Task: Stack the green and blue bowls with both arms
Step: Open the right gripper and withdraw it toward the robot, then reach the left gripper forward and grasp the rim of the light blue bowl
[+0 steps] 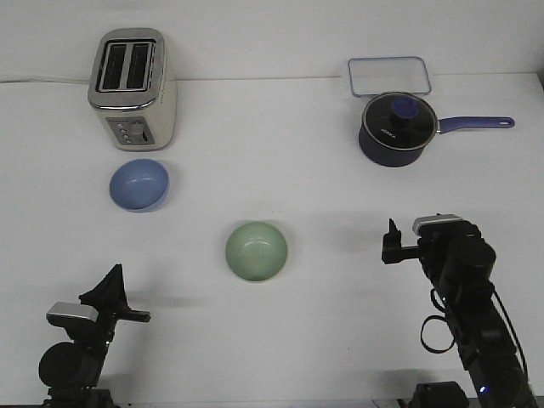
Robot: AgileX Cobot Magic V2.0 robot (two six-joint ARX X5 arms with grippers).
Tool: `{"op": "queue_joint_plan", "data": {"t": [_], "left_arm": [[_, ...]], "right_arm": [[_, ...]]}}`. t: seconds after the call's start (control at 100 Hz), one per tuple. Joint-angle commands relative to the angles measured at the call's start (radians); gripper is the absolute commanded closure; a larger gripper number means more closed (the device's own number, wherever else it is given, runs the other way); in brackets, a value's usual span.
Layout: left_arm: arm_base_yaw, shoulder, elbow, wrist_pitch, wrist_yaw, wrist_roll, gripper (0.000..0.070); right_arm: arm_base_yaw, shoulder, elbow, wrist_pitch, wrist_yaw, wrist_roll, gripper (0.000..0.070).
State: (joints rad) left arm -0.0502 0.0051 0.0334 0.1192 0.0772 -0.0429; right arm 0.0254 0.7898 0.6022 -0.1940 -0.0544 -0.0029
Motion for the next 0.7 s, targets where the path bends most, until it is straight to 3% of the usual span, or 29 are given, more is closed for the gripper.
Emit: {"op": "queue_joint_plan", "data": {"t": [0.0, 0.56, 0.69], "left_arm": [[0.000, -0.002, -0.019, 0.011, -0.003, -0.002, 0.0688], [0.000, -0.002, 0.004, 0.068, -0.004, 0.003, 0.0688], [0.000, 0.005, 0.096, 0.005, -0.063, -0.045, 0.0688]], "right_arm": [[0.002, -0.019, -0.051, 0.068, 0.003, 0.007, 0.0043], [0.002, -0.037, -0.090, 0.142, -0.001, 0.040, 0.0043], [0.002, -0.038, -0.090, 0.142, -0.001, 0.040, 0.0043]]}}
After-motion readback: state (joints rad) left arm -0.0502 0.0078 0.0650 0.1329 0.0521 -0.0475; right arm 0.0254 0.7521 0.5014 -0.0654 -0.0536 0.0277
